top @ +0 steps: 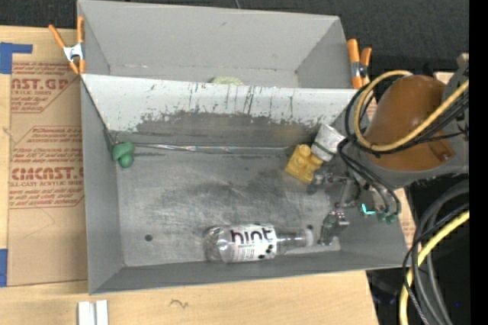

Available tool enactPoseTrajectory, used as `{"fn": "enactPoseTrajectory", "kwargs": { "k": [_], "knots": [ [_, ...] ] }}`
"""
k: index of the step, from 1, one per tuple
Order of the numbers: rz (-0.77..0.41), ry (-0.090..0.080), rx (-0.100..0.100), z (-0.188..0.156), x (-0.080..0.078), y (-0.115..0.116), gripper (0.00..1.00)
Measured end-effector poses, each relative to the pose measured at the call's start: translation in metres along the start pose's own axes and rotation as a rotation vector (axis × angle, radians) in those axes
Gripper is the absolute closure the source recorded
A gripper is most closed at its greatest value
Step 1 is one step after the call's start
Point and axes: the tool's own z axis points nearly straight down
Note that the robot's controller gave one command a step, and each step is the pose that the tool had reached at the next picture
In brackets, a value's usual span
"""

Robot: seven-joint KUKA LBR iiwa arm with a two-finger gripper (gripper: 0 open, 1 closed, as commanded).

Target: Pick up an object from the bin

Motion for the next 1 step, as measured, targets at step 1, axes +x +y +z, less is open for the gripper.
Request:
{"fn": "enactPoseTrajectory", "kwargs": {
  "k": [1],
  "knots": [
    [-0.001, -0.008, 0.001, -0.0036, -0.0020, 0.0004, 0.00]
  ]
}}
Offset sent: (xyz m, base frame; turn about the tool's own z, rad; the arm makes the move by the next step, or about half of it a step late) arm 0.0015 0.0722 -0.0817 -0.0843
